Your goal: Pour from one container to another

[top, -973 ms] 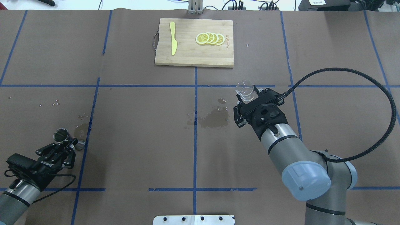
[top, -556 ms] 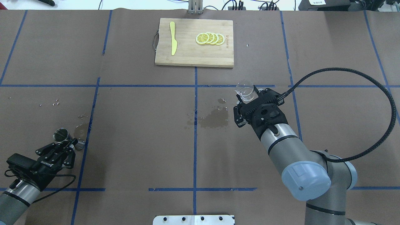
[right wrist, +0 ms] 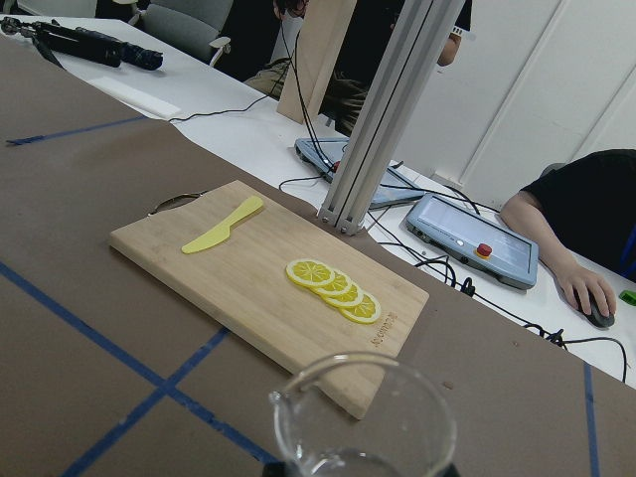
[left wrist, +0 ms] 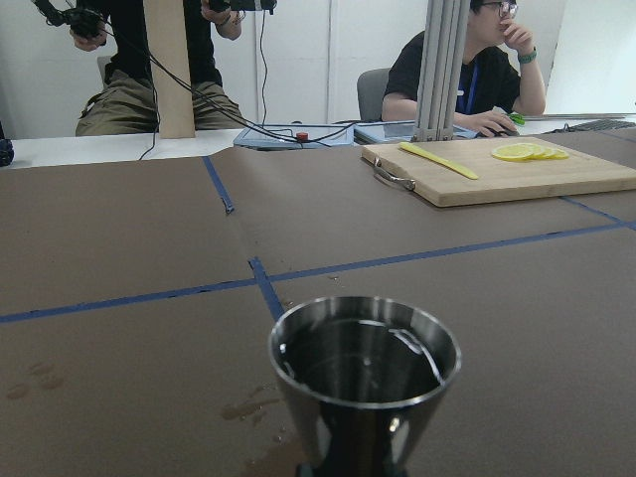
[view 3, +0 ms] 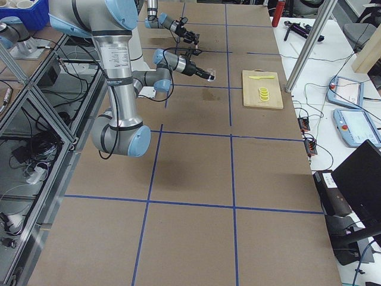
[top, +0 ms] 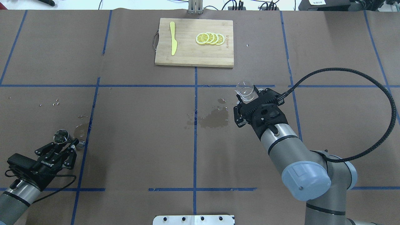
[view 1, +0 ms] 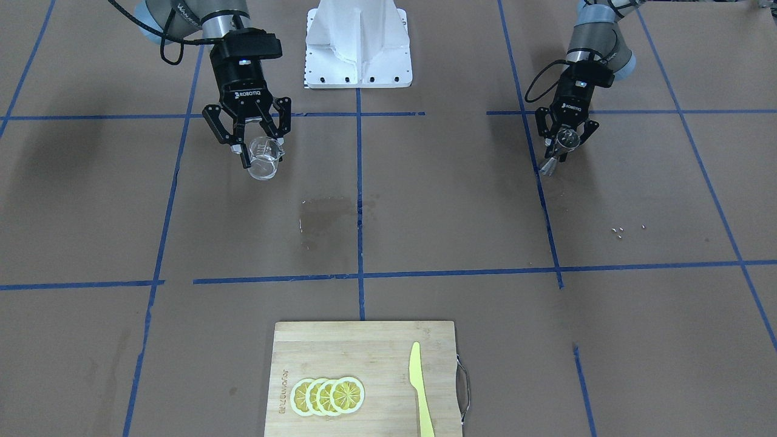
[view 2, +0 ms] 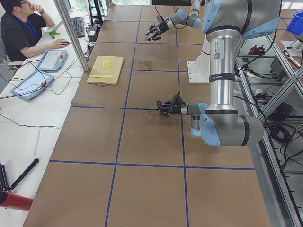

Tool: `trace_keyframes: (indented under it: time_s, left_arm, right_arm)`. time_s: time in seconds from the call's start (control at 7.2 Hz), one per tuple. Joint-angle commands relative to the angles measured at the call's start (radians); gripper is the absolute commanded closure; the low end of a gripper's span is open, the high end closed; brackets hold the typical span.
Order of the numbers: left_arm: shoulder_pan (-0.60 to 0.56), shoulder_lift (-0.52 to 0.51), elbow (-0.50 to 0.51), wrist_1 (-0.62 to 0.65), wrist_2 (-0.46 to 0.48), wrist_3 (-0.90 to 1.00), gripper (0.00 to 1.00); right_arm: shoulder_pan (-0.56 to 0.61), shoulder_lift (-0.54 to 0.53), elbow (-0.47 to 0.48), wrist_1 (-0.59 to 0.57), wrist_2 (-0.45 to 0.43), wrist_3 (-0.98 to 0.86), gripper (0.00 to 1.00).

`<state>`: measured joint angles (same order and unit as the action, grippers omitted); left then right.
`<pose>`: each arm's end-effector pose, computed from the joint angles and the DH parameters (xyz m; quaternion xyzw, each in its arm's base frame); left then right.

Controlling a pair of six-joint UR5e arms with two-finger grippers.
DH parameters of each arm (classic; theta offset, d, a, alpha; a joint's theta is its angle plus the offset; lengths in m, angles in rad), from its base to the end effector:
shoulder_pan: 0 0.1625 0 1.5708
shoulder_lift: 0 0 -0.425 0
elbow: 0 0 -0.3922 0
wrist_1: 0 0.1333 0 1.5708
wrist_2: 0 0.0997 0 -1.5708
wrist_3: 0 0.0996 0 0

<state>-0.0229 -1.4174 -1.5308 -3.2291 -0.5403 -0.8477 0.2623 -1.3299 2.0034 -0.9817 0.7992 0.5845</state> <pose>0.3763 -0.2274 0.5642 0.5532 0.4084 -0.0876 0.7208 -0.4363 -0.3271 0.2573 0.5661 -0.2661 -0.0572 0.7781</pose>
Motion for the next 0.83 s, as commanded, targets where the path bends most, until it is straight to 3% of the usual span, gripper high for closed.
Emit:
trace_keyframes:
  time_s: [0.0, 0.14, 0.69]
  left_arm:
    - [0.0, 0.0, -0.002, 0.0, 0.01, 0.018, 0.26]
    - [0.0, 0.002, -0.002, -0.003, 0.01, 0.019, 0.01]
    - [-0.008, 0.015, -0.021, -0.02, 0.034, 0.019, 0.01]
  right_arm:
    - [0.0, 0.0, 0.0, 0.0, 0.0, 0.0, 1.0]
    - [0.0, 0.0, 0.0, 0.0, 0.0, 0.0, 1.0]
    - [0.0, 0.0, 0.0, 0.0, 0.0, 0.0, 1.0]
